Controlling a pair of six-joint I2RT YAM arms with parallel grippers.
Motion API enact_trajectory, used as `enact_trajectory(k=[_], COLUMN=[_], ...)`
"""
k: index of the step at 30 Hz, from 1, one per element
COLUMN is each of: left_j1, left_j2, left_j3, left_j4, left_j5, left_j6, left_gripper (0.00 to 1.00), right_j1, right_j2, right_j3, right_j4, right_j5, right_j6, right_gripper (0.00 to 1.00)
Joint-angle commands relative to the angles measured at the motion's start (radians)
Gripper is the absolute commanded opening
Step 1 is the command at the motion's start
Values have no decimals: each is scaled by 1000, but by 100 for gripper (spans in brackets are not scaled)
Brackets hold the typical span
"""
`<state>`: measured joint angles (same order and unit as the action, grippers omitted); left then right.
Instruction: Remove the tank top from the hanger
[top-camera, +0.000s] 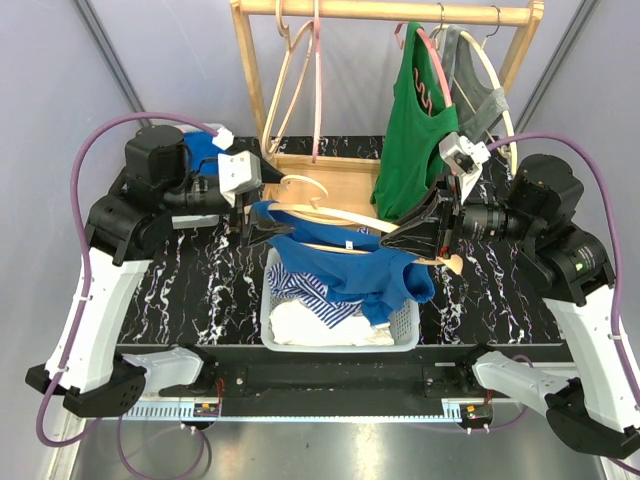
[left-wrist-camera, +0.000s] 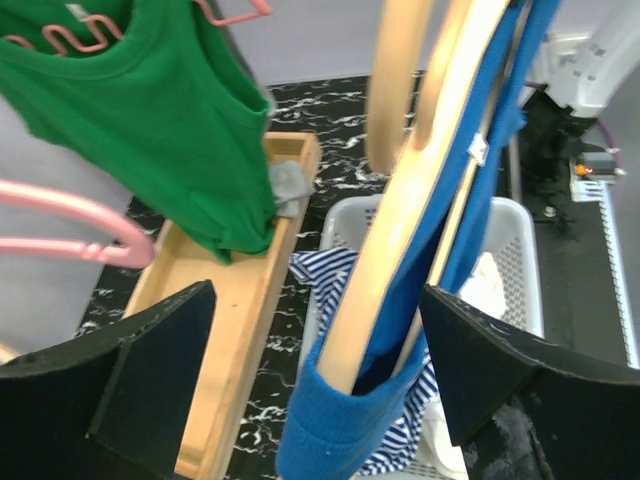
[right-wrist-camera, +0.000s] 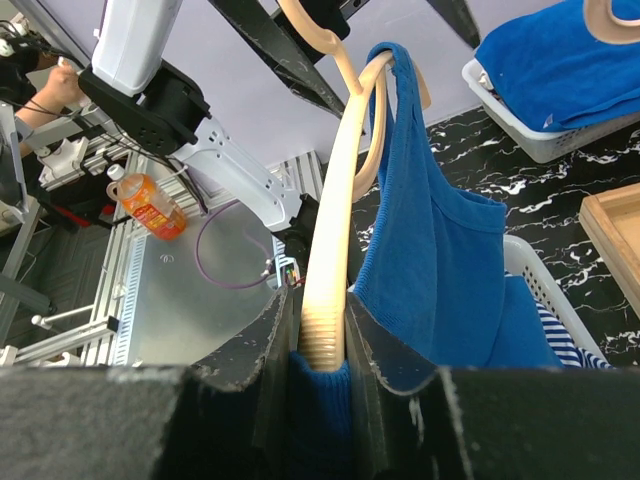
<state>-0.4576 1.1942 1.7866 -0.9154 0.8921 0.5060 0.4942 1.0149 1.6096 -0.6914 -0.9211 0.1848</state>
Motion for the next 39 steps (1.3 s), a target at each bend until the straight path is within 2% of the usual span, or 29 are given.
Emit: enact_trajectory(k=[1,2,5,6,7,8,10,14,16,17,18,20,21,22,25,28,32,39], left_j1=[-1,-1,0,0,0,0,0,0,0,0,0,0,-1,-4,-21,-30,-32,-32], left_j2=[-24,-30,-36,-36,-36,-36,-35,-36,-39,-42,-45,-59,-62,-76,-111,-146,-147,-150], left_j3=[43,40,37,40,42,46,50,54,53,48,40,10,-2,-16,-114,-191,-187,-174], left_j4=[-62,-68,-89,-91,-91,-92,-91,-92,-91,-82,-74,-36,-22,-7,72,121,122,110], left_j5=[94,97,100,100,96,93,87,74,44,28,10,-70,-102,-180,-348,-410,-412,-378], left_j6=[45,55,66,68,66,66,62,68,72,72,72,65,63,65,89,112,106,100], left_gripper=[86,83,55,42,17,8,0,0,0,0,0,0,0,0,0,0,0,0], right_j1=[-5,-5,-5,-5,-5,-5,-5,-5,-5,-5,-5,-3,-5,-5,-3,-5,-5,-5], right_j2=[-19,-21,-19,-16,-12,-10,-13,-32,-53,-62,-84,-125,-139,-154,-205,-220,-204,-179], right_j3=[12,12,15,15,15,13,-2,-36,-59,-68,-86,-106,-126,-137,-175,-201,-235,-310], right_j4=[86,86,84,90,93,99,131,187,194,196,196,194,196,196,202,202,217,247], right_j5=[-32,-30,-24,-24,-22,-22,-19,25,108,145,231,333,438,485,611,666,663,647], right_j6=[-7,-11,-15,-13,-8,-4,11,25,6,-2,-10,-27,-30,-37,-32,-13,4,56], right_gripper=[0,0,0,0,0,0,0,1,24,29,38,50,61,66,69,65,61,63])
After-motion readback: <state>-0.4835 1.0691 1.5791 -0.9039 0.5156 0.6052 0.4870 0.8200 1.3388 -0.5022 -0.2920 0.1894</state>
